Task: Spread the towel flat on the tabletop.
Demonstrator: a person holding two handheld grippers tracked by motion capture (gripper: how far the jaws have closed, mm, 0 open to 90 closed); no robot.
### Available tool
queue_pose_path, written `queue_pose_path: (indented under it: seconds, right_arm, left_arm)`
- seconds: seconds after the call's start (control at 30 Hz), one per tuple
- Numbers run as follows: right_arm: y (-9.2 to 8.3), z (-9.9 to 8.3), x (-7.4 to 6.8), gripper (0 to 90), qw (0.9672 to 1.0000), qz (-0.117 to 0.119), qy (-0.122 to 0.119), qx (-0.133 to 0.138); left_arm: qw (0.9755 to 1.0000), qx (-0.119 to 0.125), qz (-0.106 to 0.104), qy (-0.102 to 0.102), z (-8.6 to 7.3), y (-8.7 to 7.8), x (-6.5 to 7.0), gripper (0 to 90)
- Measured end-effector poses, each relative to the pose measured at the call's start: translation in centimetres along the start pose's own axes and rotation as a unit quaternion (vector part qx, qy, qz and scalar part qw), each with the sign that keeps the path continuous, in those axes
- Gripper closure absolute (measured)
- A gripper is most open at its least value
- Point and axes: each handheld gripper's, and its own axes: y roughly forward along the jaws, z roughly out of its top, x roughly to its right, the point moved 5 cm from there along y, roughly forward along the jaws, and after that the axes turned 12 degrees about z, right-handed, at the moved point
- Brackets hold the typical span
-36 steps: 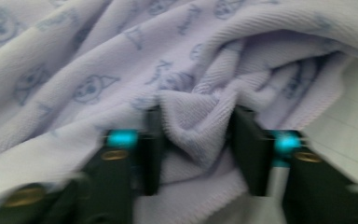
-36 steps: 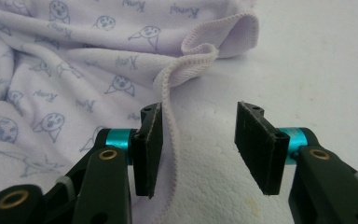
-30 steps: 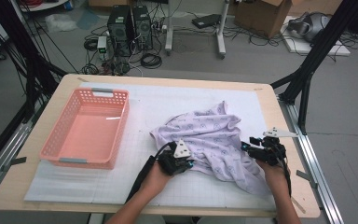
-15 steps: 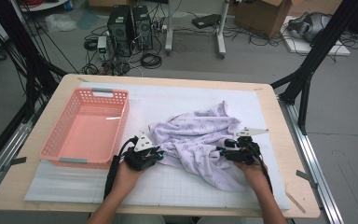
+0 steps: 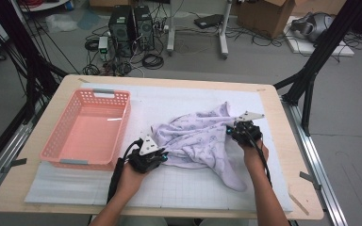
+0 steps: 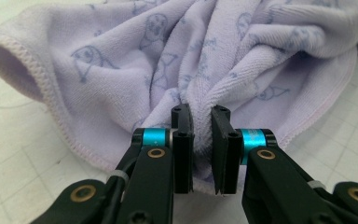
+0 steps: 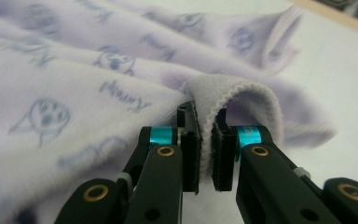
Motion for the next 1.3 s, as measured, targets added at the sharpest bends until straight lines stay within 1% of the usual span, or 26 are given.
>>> queue_pose_path:
  seconds: [0.03,0.07,0.1,0.13,0.17,0.23,0.27,0.33,0.37,0.47,0.5,0.57,0.63,0.7,0.77,0.8,0.87,0.9,0.93,1.0,1.07,1.1,1.13,1.17,1.23,1.3]
  right_arm:
    - [0.3,0.4,0.4,84.8,0.9999,-0.015,-0.004,-0.007]
    - [0.5,0.7,0.8,84.8,0.9991,-0.037,-0.013,-0.015]
    - [0.7,0.8,1.3,84.3,0.998,-0.057,-0.01,-0.025]
    - [0.9,0.7,1.8,82.9,0.9975,-0.064,0.004,-0.03]
    - [1.0,0.6,2.3,79.8,0.9968,-0.071,0.017,-0.034]
    - [0.7,0.1,3.3,69.3,0.9946,-0.087,0.048,-0.028]
    - [0.3,-0.1,3.7,69.2,0.9935,-0.09,0.067,-0.02]
    - [-0.7,-0.7,4.1,65.7,0.9928,-0.086,0.082,-0.011]
    - [-1.2,-1.0,4.1,65.7,0.9934,-0.079,0.083,-0.004]
    - [-2.8,-2.2,3.5,63.9,0.9955,-0.063,0.071,0.007]
    - [-3.3,-2.6,3.2,63.2,0.9959,-0.055,0.07,0.017]
    - [-4.3,-3.5,2.5,62.2,0.9969,-0.042,0.063,0.022]
    - [-5.2,-4.4,1.5,61.8,0.9972,-0.025,0.061,0.036]
    - [-5.9,-5.1,0.4,61.6,0.998,-0.018,0.047,0.038]
    - [-6.5,-5.6,-0.6,61.6,0.9988,-0.012,0.029,0.037]
    - [-6.7,-5.9,-1.1,61.2,0.9989,-0.009,0.026,0.038]
    - [-6.8,-6.3,-1.8,60.7,0.9992,-0.004,0.019,0.035]
    - [-6.9,-6.4,-1.9,60.7,0.9992,-0.004,0.017,0.036]
    - [-7.0,-6.5,-2.0,60.4,0.9991,-0.001,0.019,0.038]
    - [-7.1,-6.6,-2.2,59.8,0.9989,0.002,0.025,0.038]
    - [-7.1,-6.7,-2.3,59.4,0.9988,0.008,0.029,0.038]
    - [-7.1,-6.7,-2.5,59.3,0.9987,0.012,0.032,0.038]
    - [-7.1,-6.8,-2.6,59.3,0.9987,0.015,0.031,0.037]
    - [-7.2,-6.8,-2.7,59.3,0.9986,0.018,0.032,0.039]
    - [-7.3,-6.9,-3.0,59.4,0.9984,0.021,0.034,0.04]
    - [-7.6,-7.2,-3.2,59.4,0.9983,0.025,0.036,0.039]
  left_arm:
    - [0.9999,0.001,0.001,-0.011,0.1,0.1,0.1,79.5]
    - [0.9993,0.003,-0.003,-0.036,0.3,0.1,0.1,76.4]
    - [0.9983,0.008,-0.006,-0.057,0.5,0.0,0.2,71.6]
    - [0.9977,0.017,-0.005,-0.066,0.7,-0.1,0.2,66.7]
    - [0.9974,0.023,-0.008,-0.068,0.9,-0.3,0.4,63.8]
    - [0.9974,0.031,-0.014,-0.063,1.1,-0.4,0.8,60.8]
    - [0.9974,0.034,-0.021,-0.06,1.1,-0.4,1.1,59.9]
    - [0.9972,0.038,-0.034,-0.055,1.2,-0.3,1.7,58.2]
    - [0.9974,0.038,-0.039,-0.047,1.2,-0.3,2.1,58.3]
    - [0.9972,0.035,-0.06,-0.029,1.3,0.1,3.5,58.2]
    - [0.997,0.033,-0.067,-0.021,1.3,0.4,4.0,57.5]
    - [0.997,0.025,-0.073,-0.006,1.4,0.8,4.9,53.3]
    - [0.9965,0.021,-0.081,-0.004,1.8,1.3,5.6,49.7]
    - [0.9957,0.019,-0.09,-0.007,2.2,1.7,6.4,46.4]
    - [0.9952,0.016,-0.097,0.002,2.6,2.2,7.2,44.8]
    - [0.995,0.015,-0.098,0.007,2.7,2.4,7.6,44.8]
    - [0.9951,0.002,-0.095,0.028,2.8,2.8,8.3,45.3]
    - [0.9949,-0.002,-0.095,0.034,2.9,3.0,8.6,45.4]
    - [0.995,-0.007,-0.09,0.042,2.9,3.2,8.9,47.5]
    - [0.9946,-0.023,-0.077,0.066,2.8,3.5,9.3,56.2]
    - [0.9941,-0.021,-0.072,0.078,2.9,3.6,9.5,69.9]
    - [0.9945,-0.021,-0.062,0.082,2.8,3.5,9.4,79.4]
    - [0.9948,-0.022,-0.066,0.075,2.8,3.5,9.2,82.7]
    - [0.9957,-0.023,-0.068,0.058,2.7,3.3,9.0,83.2]
    - [0.9965,-0.023,-0.068,0.043,2.3,2.7,8.4,83.4]
    - [0.9969,-0.024,-0.064,0.037,1.8,1.8,7.5,83.6]
